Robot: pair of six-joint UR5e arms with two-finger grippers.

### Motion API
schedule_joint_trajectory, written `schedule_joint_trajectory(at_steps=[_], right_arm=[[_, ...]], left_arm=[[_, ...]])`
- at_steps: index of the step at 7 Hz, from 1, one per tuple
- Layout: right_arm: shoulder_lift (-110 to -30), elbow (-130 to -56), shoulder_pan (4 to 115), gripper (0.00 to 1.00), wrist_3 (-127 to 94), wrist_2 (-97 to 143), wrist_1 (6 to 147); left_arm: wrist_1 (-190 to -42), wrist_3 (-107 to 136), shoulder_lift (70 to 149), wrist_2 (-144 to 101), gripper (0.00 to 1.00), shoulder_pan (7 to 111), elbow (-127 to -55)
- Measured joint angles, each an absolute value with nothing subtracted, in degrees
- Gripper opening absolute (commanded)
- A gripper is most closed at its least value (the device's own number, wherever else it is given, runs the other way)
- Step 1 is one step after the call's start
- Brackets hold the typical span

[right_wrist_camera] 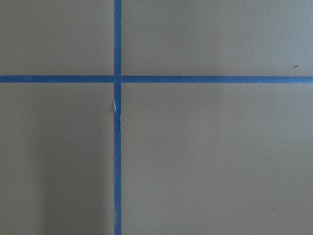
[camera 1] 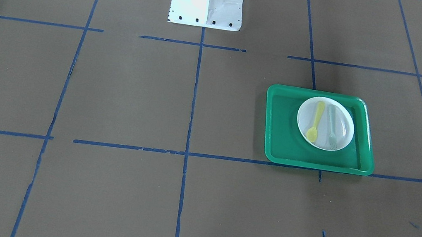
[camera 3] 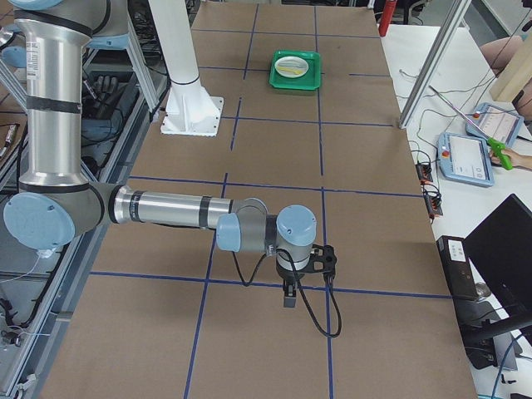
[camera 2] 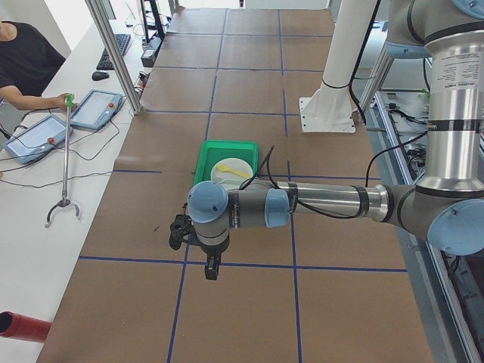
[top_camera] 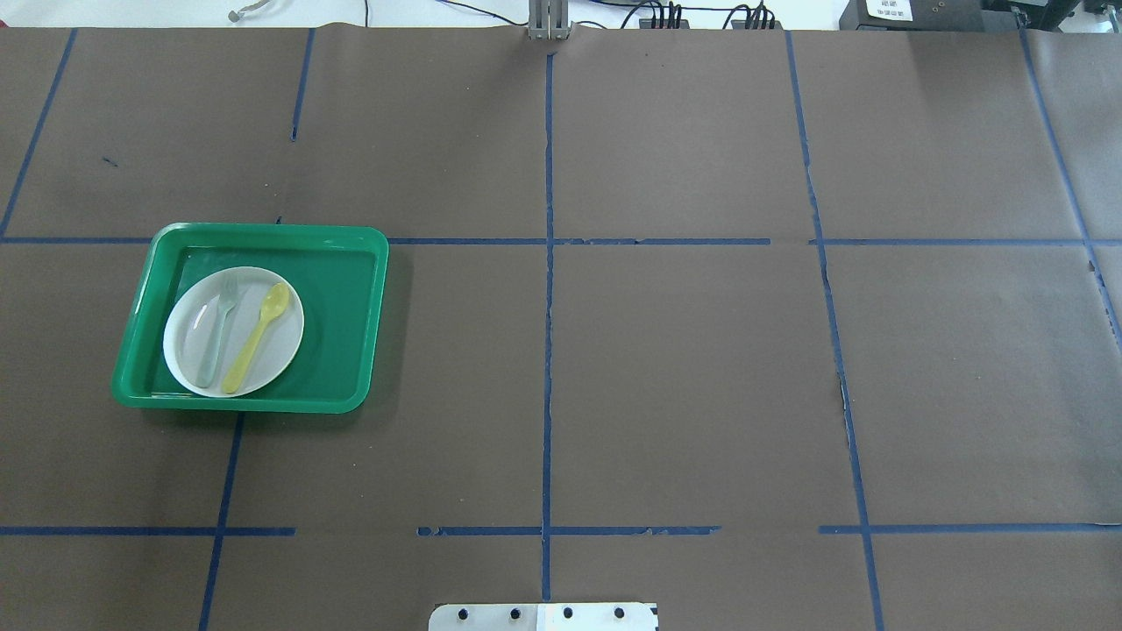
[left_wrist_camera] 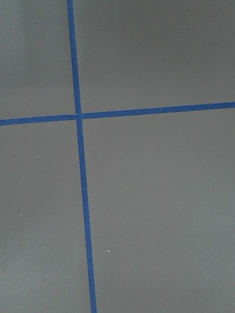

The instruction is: Place spoon

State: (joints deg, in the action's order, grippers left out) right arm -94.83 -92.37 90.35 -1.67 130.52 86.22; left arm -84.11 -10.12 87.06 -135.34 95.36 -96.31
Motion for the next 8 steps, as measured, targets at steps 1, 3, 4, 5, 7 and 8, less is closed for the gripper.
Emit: schedule_joint_trajectory(at_steps=[1,3,4,5,7,8], right_arm=[[-94.83,-92.37,90.35,1.00,-1.67,130.52,86.22],[-94.83,-92.37,90.35,1.00,-1.67,130.52,86.22],[-94.83,-92.37,90.35,1.00,-1.67,130.50,86.22],[-94.83,-92.37,90.35,1.00,-1.67,130.48,86.22],[-94.83,-92.36,90.35,1.00,-1.67,130.51,86.22],[-94.83,-92.34,90.35,1.00,-1.67,130.51,86.22]], left_arm=[[-83.99,-10.01,87.22,-135.40,1.00,95.30,-96.13],[-83.79,-9.98,87.01,-135.16,1.00,95.22,-95.69],[-83.81,-9.93,86.83,-135.06,1.00,95.21,-95.84],[-84.00,-9.86,86.70,-135.20,1.00,95.24,-96.05],[-84.61,-10.01,86.32,-135.64,1.00,95.25,-96.42],[-85.96,-9.15,86.38,-137.61,1.00,94.42,-96.61]])
